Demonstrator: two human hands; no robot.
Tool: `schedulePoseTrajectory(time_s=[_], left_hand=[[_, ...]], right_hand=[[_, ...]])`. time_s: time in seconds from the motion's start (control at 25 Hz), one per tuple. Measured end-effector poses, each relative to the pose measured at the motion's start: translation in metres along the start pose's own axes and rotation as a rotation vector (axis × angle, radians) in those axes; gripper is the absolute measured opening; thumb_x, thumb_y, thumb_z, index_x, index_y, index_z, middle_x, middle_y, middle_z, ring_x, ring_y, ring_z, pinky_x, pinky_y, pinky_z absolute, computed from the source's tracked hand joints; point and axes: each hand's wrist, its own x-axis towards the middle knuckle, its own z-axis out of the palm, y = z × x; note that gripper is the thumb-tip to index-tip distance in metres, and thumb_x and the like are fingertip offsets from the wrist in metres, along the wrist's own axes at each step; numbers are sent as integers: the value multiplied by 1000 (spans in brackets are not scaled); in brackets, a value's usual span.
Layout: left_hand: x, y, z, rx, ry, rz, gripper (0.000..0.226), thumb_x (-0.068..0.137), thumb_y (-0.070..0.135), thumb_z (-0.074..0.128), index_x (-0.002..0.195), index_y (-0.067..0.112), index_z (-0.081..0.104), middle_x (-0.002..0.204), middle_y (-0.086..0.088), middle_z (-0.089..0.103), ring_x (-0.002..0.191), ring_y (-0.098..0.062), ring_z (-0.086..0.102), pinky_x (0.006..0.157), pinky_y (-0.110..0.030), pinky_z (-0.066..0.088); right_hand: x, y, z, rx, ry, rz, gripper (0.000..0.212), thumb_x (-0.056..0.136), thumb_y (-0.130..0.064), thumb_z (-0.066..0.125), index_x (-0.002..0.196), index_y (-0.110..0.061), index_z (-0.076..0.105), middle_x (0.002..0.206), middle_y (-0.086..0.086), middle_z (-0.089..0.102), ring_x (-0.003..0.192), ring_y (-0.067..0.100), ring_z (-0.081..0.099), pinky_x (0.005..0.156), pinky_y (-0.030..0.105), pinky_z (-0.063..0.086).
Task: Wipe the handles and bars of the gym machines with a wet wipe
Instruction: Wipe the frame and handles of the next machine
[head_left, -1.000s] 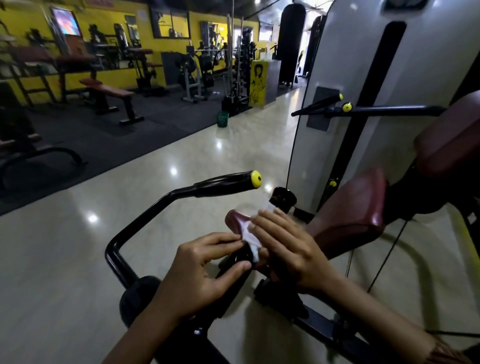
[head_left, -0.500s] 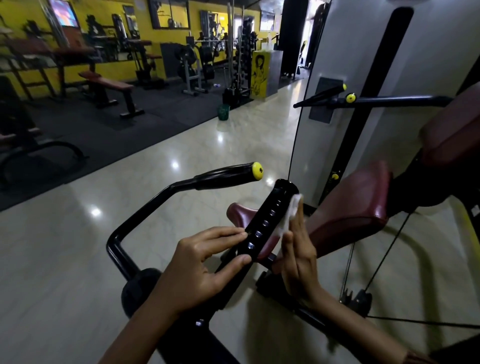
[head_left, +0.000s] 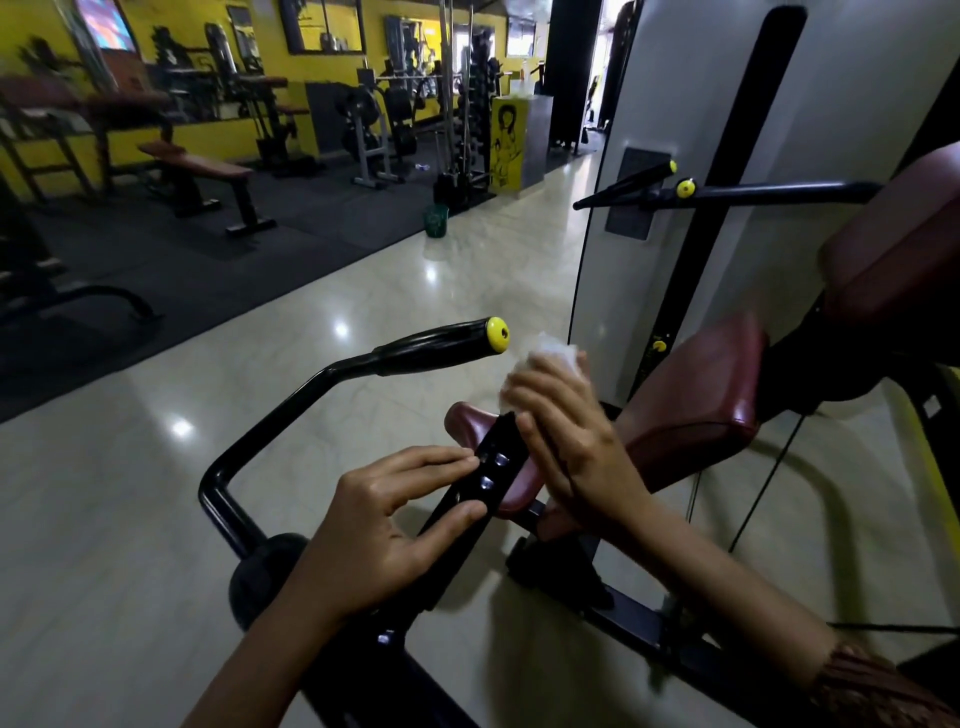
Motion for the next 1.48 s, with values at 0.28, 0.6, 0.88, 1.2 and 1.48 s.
schedulePoseTrajectory(time_s=[0.28,0.6,0.88,1.2,1.48], left_hand=[[-1,1,0,-1,-3,0,34,77,37,66,104,16,71,105,9,68,100,3,62,86,-13,47],[-1,1,-1,-5,3,-9,35,76,38,66,104,17,71,106,9,68,100,3,61,87,-13,47],[-2,0,0,-1,-7,4,34,77,38,66,105,18,71,106,9,68,101,3,61,87,-15,48],[-3,2,-1,-2,-3,-4,35,77,39,66,106,19,69,107,10,68,102,4,61,88,-14,47],[-4,2,-1,-9,8,-10,35,77,39,66,106,21,69,107,17,65,101,6,60,88,-11,45]], right_hand=[[20,8,-18,-185,-167,-9,46,100,-31,29,106,-6,66,113,13,63,124,23,45,116,39,16],[7,-3,-22,-224,-237,-43,50,101,-34,21,122,-10,60,136,9,51,134,23,36,116,45,10],[-18,-19,-10,-120,-193,-168,39,93,-21,43,126,-3,50,132,17,52,134,29,35,114,44,22],[8,-20,-20,-175,-253,-67,44,100,-29,28,106,-6,65,105,10,63,118,24,48,116,33,16],[16,9,-24,-157,-201,25,48,101,-34,26,118,-8,62,130,11,56,136,22,31,117,36,14]])
